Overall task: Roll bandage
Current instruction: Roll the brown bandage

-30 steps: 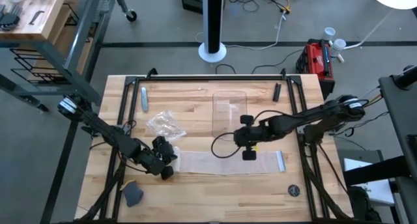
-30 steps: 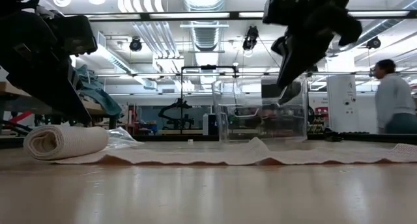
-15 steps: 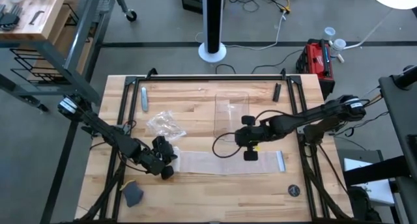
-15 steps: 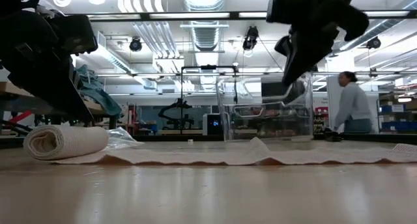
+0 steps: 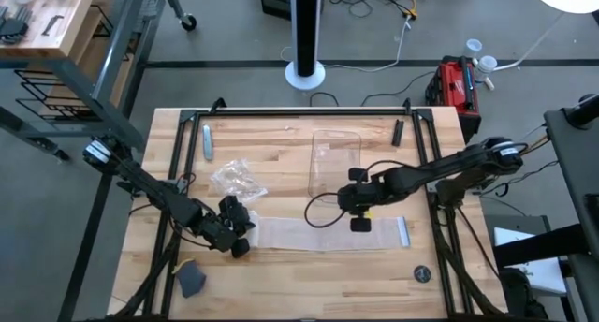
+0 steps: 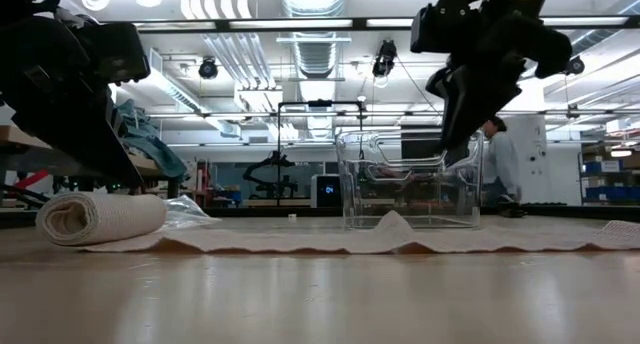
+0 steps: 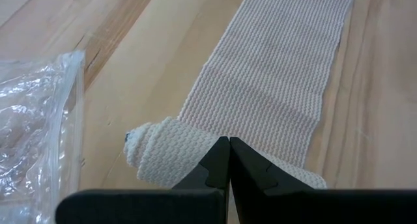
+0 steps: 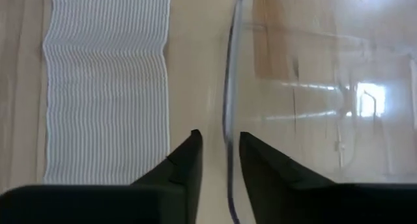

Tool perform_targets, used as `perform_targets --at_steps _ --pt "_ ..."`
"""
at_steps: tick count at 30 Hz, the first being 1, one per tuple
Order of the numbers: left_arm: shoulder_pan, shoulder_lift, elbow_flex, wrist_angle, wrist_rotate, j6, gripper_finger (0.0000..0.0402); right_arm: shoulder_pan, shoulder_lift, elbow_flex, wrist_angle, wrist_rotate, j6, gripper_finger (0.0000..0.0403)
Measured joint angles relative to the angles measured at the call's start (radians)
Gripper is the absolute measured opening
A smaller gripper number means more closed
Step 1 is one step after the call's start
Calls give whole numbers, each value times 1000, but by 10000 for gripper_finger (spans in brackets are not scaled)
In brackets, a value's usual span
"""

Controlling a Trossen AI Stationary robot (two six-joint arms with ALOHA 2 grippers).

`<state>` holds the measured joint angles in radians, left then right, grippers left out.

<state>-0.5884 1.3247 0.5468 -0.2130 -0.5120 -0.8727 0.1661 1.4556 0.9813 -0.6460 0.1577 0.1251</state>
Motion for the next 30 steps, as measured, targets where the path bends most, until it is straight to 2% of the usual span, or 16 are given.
perform_targets --at_steps 4,8,12,14,17,20,24,30 --pt "0 0 0 5 12 -4 0 1 -63 0 -89 11 73 132" --pt "0 0 11 54 15 -9 0 39 -164 -6 -121 31 147 145" --pt "0 0 43 51 16 -3 0 125 -281 -61 -116 149 239 142" --pt "-1 0 57 48 16 0 0 181 -335 -113 -50 205 290 134" --pt "-2 0 70 22 17 10 0 263 -369 -214 148 233 323 118" --pt "-2 0 90 7 17 11 0 303 -336 -284 407 255 296 94" --pt "-2 -1 141 -35 10 61 0 300 -210 -280 682 265 202 55" --pt "-7 -2 237 -244 -2 56 0 294 21 -130 756 326 135 4"
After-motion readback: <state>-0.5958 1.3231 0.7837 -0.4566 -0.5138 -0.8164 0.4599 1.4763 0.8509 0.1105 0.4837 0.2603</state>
